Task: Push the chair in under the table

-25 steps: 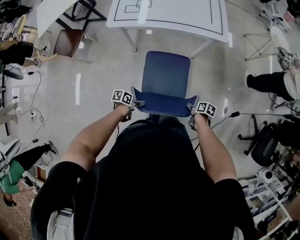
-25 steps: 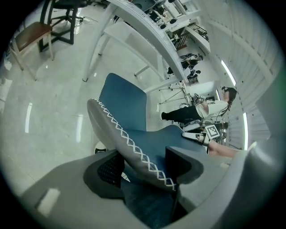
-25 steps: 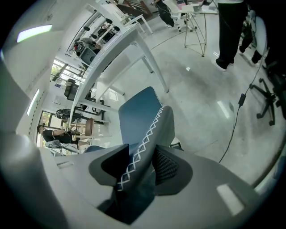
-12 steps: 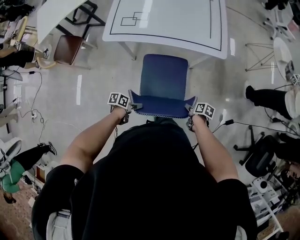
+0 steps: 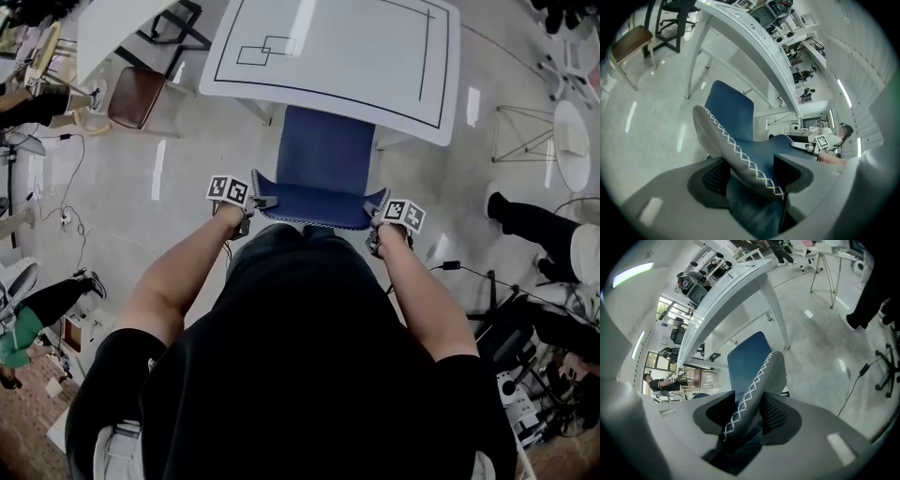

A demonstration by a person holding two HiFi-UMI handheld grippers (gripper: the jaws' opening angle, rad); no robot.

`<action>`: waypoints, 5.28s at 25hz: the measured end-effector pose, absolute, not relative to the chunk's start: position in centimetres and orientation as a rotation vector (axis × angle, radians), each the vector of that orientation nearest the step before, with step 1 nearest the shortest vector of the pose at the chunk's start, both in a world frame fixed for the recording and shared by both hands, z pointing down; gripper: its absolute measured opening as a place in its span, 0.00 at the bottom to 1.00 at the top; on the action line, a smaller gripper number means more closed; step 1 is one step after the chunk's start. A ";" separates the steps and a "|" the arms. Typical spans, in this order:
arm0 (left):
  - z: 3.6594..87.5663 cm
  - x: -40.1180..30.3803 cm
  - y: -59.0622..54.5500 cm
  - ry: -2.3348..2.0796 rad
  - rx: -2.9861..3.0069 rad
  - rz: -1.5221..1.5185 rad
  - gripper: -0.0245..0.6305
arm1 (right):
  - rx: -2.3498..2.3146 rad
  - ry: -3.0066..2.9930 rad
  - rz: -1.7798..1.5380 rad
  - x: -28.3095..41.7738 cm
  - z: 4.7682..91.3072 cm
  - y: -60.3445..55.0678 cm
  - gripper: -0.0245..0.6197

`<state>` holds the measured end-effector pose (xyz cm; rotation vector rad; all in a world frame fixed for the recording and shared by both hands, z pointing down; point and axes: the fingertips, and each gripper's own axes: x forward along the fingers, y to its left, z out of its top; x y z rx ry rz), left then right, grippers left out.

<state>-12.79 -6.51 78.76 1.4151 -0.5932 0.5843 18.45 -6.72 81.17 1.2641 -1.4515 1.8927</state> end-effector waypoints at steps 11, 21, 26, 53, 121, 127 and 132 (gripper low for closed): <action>80.1 -13.7 -14.0 -0.665 1.431 0.530 0.66 | 1.276 -1.463 1.904 17.7 82.5 -13.7 0.34; 79.6 -14.2 -21.1 -0.639 1.448 0.517 0.66 | 1.333 -1.449 1.923 17.2 82.0 -20.1 0.34; 79.5 -14.8 -23.5 -0.619 1.451 0.535 0.67 | 1.352 -1.443 1.939 16.5 81.7 -21.9 0.34; 81.2 -15.5 -31.6 -0.651 1.482 0.542 0.66 | 1.445 -1.461 1.921 16.0 83.3 -29.2 0.34; 80.5 -16.3 -31.7 -0.792 1.492 0.457 0.67 | 1.406 -1.611 1.874 18.5 80.3 -28.1 0.37; 78.1 -16.9 -30.8 -0.818 1.602 0.497 0.66 | 1.349 -1.678 1.712 19.5 78.7 -26.7 0.35; 75.6 -16.8 -29.8 -0.845 1.679 0.501 0.66 | 1.324 -1.740 1.580 20.5 76.2 -25.9 0.35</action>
